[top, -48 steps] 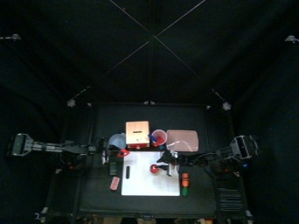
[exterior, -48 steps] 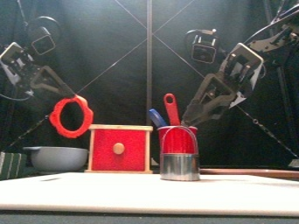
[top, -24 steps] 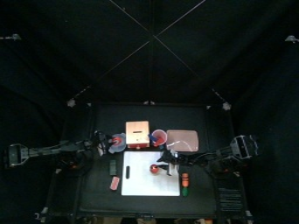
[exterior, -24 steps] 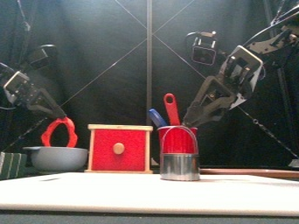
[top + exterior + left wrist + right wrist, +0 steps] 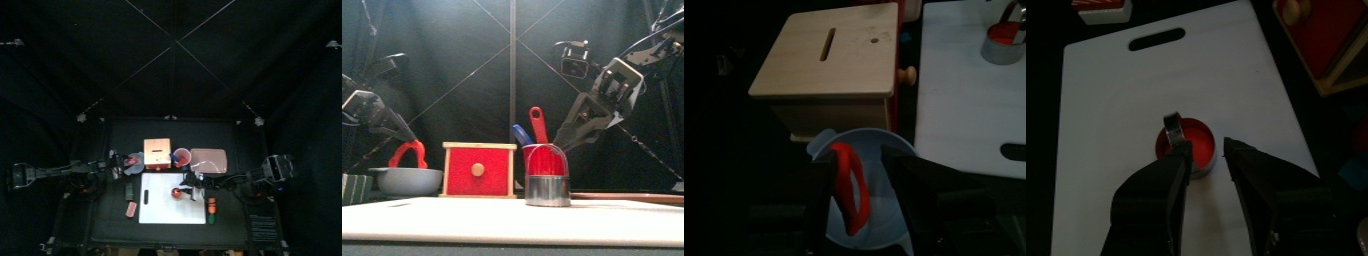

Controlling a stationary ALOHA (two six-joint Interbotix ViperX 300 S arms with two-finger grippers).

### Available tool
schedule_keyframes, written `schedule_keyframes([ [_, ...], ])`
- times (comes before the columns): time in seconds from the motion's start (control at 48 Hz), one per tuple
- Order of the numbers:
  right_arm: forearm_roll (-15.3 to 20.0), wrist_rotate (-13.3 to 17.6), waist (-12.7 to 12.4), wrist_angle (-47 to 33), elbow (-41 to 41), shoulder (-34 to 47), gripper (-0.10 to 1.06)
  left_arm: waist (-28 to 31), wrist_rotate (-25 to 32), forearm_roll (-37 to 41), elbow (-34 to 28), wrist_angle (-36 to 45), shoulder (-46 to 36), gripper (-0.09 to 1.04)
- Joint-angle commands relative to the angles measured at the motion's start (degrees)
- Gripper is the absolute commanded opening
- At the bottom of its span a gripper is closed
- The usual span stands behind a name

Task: Get the cutter from the drawer then cut the dough then place the extra dough in the bowl
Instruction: Place the extra dough in the bowl

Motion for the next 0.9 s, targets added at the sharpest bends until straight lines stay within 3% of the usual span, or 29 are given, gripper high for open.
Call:
schedule_keyframes([
  [0.021, -0.09, 0.0, -0.26, -0.18, -0.44, -0.97, 0.73, -0.09, 0.09, 0.35, -0.79, -0.53, 0.09, 0.8],
  [0.896, 0.0, 0.0, -0.62, -0.18, -0.62, -1.05, 0.73, -1.14, 0.26, 1.49, -1.93, -1.14, 0.09, 0.8],
])
